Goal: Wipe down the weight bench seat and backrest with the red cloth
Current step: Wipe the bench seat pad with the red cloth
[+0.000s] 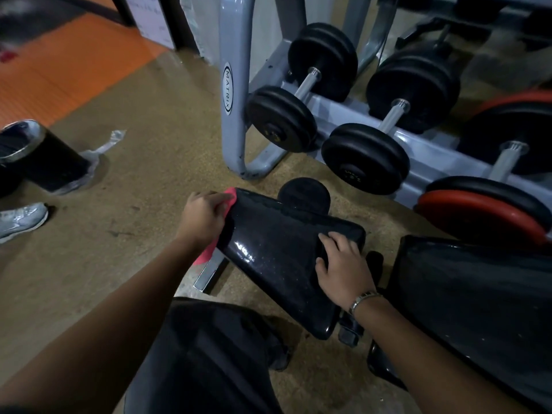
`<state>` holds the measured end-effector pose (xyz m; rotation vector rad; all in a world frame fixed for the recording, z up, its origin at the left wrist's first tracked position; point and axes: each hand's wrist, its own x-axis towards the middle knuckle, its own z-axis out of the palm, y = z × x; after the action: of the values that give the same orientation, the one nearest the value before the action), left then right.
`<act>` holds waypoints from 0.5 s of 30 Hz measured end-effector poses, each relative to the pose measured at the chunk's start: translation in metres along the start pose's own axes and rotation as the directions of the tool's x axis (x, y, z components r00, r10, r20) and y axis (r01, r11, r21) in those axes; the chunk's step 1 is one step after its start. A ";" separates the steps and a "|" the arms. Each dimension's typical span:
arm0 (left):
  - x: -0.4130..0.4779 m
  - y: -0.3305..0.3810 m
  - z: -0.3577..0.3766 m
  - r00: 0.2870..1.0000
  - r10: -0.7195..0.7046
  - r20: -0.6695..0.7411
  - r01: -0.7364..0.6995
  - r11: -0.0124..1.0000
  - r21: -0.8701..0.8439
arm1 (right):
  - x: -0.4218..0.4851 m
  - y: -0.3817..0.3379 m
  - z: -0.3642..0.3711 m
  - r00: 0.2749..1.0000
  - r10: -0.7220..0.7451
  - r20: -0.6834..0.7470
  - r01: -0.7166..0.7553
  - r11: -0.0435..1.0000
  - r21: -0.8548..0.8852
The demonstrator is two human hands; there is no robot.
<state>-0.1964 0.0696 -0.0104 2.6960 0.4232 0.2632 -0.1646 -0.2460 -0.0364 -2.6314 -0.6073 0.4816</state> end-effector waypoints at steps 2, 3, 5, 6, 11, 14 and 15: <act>0.007 0.009 0.009 1.000 0.011 -0.014 -0.011 1.000 -0.003 | 0.000 0.001 0.001 1.000 -0.006 -0.005 0.006 1.000 -0.011; 0.006 0.012 0.012 0.999 0.031 -0.006 -0.031 1.000 -0.004 | -0.001 0.001 0.001 1.000 -0.010 -0.006 0.010 1.000 -0.018; -0.003 0.009 0.014 0.996 0.083 0.011 -0.083 0.996 -0.040 | -0.002 0.004 0.001 1.000 -0.018 0.004 0.018 0.999 -0.030; -0.007 0.005 0.013 0.994 0.108 0.009 -0.107 0.992 -0.060 | -0.003 0.005 0.001 1.000 -0.022 0.011 0.022 0.999 -0.031; 0.023 0.009 0.019 1.000 -0.013 -0.008 0.012 0.996 -0.091 | -0.003 0.006 0.002 0.999 -0.023 0.033 0.024 1.000 -0.019; 0.029 0.023 0.024 0.999 -0.050 0.023 0.052 0.993 -0.108 | -0.004 0.007 0.002 0.999 -0.021 0.035 0.022 0.999 -0.030; 0.025 0.022 0.023 0.998 0.028 0.051 -0.023 0.996 -0.083 | -0.005 0.008 0.002 0.999 -0.021 0.038 0.022 0.999 -0.034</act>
<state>-0.1624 0.0508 -0.0188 2.6225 0.3549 0.2124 -0.1669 -0.2539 -0.0404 -2.6503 -0.6608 0.5201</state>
